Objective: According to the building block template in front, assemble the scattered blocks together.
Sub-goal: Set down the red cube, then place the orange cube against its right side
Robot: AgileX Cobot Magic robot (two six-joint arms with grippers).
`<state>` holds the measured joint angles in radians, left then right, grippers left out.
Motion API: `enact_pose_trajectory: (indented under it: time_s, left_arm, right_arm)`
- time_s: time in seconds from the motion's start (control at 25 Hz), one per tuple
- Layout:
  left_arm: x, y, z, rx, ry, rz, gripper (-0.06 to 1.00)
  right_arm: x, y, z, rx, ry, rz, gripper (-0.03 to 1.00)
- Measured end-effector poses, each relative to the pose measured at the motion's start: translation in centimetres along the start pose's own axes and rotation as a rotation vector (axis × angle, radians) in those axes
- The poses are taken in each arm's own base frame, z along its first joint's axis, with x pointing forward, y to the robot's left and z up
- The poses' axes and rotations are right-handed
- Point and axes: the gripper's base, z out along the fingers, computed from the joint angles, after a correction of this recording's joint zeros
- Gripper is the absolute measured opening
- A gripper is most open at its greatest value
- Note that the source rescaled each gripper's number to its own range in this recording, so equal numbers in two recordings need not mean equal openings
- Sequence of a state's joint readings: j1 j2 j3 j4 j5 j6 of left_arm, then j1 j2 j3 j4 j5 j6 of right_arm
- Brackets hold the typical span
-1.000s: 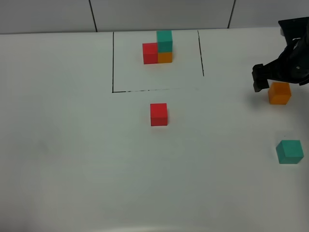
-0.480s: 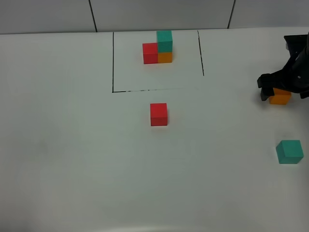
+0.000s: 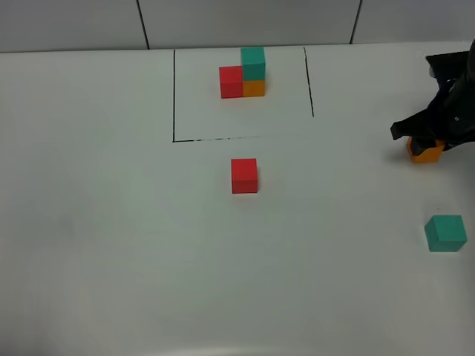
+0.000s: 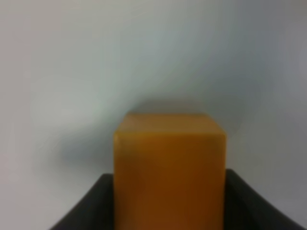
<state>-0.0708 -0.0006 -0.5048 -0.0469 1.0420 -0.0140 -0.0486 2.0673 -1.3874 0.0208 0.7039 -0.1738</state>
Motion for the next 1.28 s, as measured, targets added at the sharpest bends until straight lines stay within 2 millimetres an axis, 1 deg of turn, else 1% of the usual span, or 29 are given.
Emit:
enact_pose_trajectory:
  time_s: [0.08,0.16,0.2,0.24,0.36,0.4,0.52,0.64,0.76,0.88,1.08,1.28]
  left_arm:
    - [0.0,0.0,0.0,0.0,0.0,0.0,0.66]
    - [0.0,0.0,0.0,0.0,0.0,0.0,0.66]
    - [0.0,0.0,0.0,0.0,0.0,0.0,0.66]
    - [0.0,0.0,0.0,0.0,0.0,0.0,0.66]
    - [0.0,0.0,0.0,0.0,0.0,0.0,0.66]
    - [0.0,0.0,0.0,0.0,0.0,0.0,0.66]
    - [0.0,0.0,0.0,0.0,0.0,0.0,0.66]
    - [0.0,0.0,0.0,0.0,0.0,0.0,0.66]
    - [0.0,0.0,0.0,0.0,0.0,0.0,0.66]
    - [0.0,0.0,0.0,0.0,0.0,0.0,0.66]
    - [0.0,0.0,0.0,0.0,0.0,0.0,0.66]
    - [0.0,0.0,0.0,0.0,0.0,0.0,0.66]
  right_arm:
    - [-0.2,1.3,-1.3,-0.005,-0.001,-0.148,0.0]
    - [-0.1,3.1,-2.7,-0.009,0.019,-0.352,0.0]
    - [0.0,4.2,-3.3,-0.016,0.044,-0.46,0.0]
    - [0.2,5.7,-3.9,-0.031,0.063,-0.608,0.0]
    - [0.9,9.7,-4.4,-0.084,0.109,-0.911,0.0]
    - [1.2,11.4,-4.4,-0.1,0.112,-1.008,0.0]
    - [1.7,14.8,-4.5,-0.129,0.106,-1.216,0.0]
    - [1.2,16.9,-4.3,-0.139,0.092,-1.308,0.0]
    - [0.0,18.1,-4.1,-0.141,0.079,-1.351,0.0]
    - [-1.2,19.1,-3.5,-0.15,0.077,-1.399,0.0]
    - [-1.9,20.7,-1.8,-0.19,0.077,-1.443,0.0]
    - [-1.7,21.4,-0.1,-0.25,0.081,-1.424,0.0]
